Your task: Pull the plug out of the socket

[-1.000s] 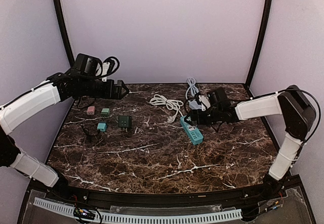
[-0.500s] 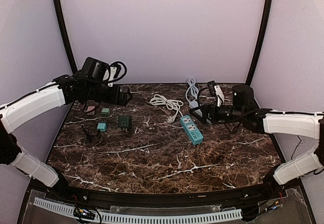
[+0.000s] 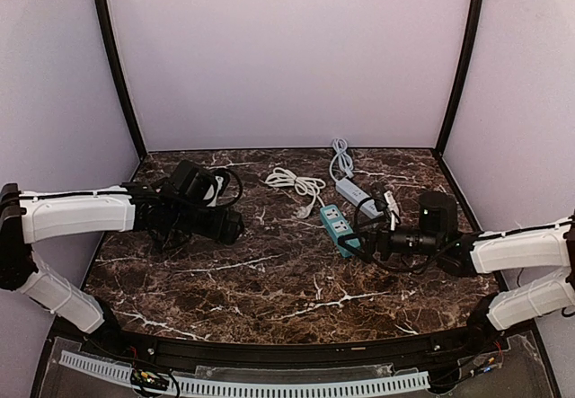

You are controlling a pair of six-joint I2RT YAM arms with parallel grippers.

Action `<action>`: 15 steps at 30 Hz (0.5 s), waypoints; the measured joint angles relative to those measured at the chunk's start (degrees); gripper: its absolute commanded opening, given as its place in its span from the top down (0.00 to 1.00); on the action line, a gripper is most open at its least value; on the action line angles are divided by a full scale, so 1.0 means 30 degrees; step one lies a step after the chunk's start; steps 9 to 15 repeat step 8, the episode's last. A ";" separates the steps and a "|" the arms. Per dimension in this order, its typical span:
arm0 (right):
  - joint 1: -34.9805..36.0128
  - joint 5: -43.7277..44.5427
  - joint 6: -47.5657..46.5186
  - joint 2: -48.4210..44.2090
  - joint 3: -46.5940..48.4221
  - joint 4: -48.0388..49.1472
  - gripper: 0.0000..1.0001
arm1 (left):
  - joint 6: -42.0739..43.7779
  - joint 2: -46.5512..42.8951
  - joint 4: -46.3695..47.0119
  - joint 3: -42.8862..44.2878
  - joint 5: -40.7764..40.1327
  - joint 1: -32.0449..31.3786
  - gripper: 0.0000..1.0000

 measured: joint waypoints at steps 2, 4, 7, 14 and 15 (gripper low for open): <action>0.0182 0.0015 0.0313 0.0175 -0.0372 0.0707 0.02 | -0.0248 -0.0029 0.0510 -0.0321 0.0015 -0.0124 0.01; 0.0386 0.0015 0.0583 0.0430 -0.0525 0.1341 0.01 | -0.0495 -0.0036 0.1027 -0.0510 0.0022 -0.0270 0.01; 0.0503 0.0007 0.0787 0.0670 -0.0525 0.1916 0.01 | -0.0656 -0.0036 0.1632 -0.0627 0.0022 -0.0401 0.01; 0.0517 0.0000 0.0809 0.0678 -0.0525 0.2047 0.01 | -0.0678 -0.0036 0.1792 -0.0627 0.0036 -0.0415 0.01; 0.0517 0.0000 0.0809 0.0678 -0.0525 0.2047 0.01 | -0.0678 -0.0036 0.1792 -0.0627 0.0036 -0.0415 0.01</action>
